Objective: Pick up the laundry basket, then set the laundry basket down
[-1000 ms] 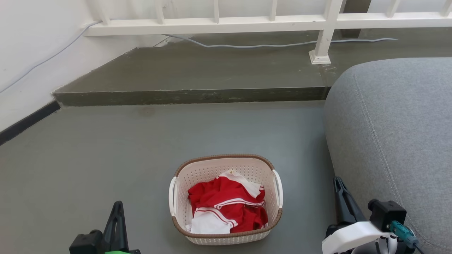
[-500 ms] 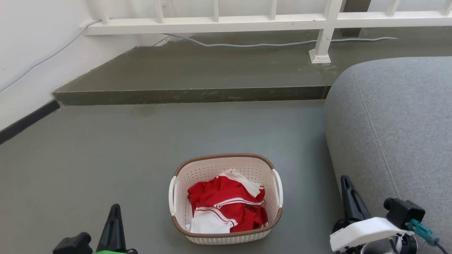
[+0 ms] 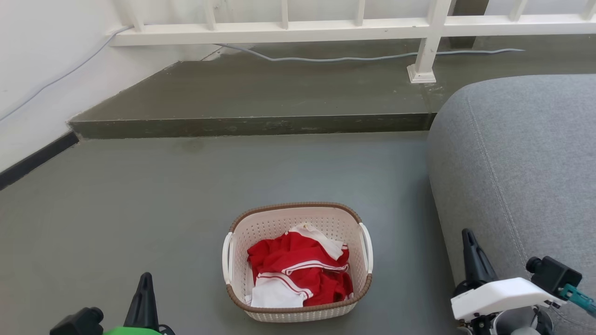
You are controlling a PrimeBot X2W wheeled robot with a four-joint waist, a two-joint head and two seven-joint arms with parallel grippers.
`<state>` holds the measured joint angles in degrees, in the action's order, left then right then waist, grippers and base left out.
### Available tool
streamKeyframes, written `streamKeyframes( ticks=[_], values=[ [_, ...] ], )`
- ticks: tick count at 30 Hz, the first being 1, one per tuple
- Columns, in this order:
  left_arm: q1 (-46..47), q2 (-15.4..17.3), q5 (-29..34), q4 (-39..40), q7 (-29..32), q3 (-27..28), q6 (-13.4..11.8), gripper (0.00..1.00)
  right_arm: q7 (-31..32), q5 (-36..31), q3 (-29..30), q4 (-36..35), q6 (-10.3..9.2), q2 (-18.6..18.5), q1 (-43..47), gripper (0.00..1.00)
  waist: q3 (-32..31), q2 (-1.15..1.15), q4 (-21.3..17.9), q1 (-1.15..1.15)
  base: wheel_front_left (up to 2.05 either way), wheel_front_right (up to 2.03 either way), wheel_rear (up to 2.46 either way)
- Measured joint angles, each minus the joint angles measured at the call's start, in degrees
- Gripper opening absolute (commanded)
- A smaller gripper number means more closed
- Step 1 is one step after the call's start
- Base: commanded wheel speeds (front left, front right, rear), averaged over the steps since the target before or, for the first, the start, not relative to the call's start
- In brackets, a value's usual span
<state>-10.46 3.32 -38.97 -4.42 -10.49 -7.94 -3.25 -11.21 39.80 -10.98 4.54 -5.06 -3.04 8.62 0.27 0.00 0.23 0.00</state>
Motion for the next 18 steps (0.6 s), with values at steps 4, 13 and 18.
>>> streamKeyframes(
  ticks=[4,13,18],
  values=[
    [1.0,0.2,-3.3,-0.4,0.8,0.4,0.3,0.00,0.8,3.3,0.8,0.2,0.48,-0.4,-0.3,0.00,0.0,0.00,0.0,0.00,0.00,0.00,0.00],
    [2.4,0.9,-10.5,-1.1,2.5,1.0,1.3,0.00,2.3,10.5,2.1,1.1,1.60,-0.8,-1.5,0.00,0.0,0.00,0.0,0.00,0.00,0.00,0.00],
    [3.0,1.1,-14.5,-2.1,3.4,1.6,2.1,0.00,3.2,14.5,3.0,1.6,2.30,-1.0,-2.4,0.00,0.0,0.00,0.0,0.00,0.00,0.00,0.00]
  ],
)
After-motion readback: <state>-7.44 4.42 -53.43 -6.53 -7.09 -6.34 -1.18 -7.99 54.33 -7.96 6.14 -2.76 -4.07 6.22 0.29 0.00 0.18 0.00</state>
